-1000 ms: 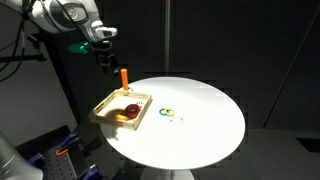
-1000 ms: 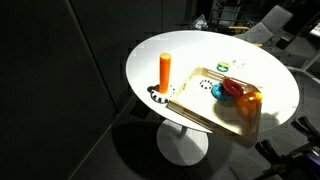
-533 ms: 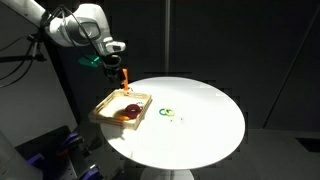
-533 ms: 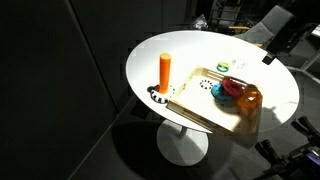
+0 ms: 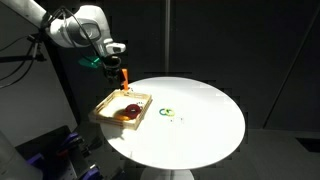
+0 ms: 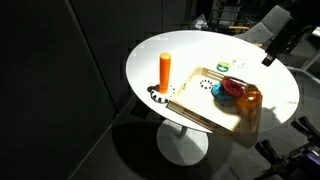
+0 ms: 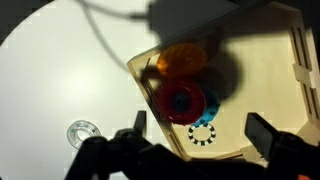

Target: Move the pink toy to the table

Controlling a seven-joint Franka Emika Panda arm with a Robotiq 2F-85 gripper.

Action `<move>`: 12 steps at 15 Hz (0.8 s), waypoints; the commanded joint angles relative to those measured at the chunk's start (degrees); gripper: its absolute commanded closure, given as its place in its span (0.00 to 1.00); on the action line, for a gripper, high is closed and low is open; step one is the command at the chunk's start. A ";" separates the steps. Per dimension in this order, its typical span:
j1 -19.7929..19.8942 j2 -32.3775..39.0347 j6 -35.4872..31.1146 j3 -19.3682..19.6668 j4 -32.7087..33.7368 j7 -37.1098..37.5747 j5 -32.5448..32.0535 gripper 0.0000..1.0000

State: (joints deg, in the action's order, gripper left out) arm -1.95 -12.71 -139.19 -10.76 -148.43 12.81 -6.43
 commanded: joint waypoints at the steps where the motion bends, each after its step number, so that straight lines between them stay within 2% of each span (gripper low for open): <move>1: 0.93 4.30 0.56 0.17 1.86 5.38 -4.32 0.00; 5: 0.44 10.75 -0.65 0.63 3.46 10.21 -7.93 0.00; 12: -3.16 21.68 -5.72 3.76 7.66 14.59 -13.36 0.00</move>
State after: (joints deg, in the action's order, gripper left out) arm -2.99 4.69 -143.39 -9.16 -143.90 24.95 -16.94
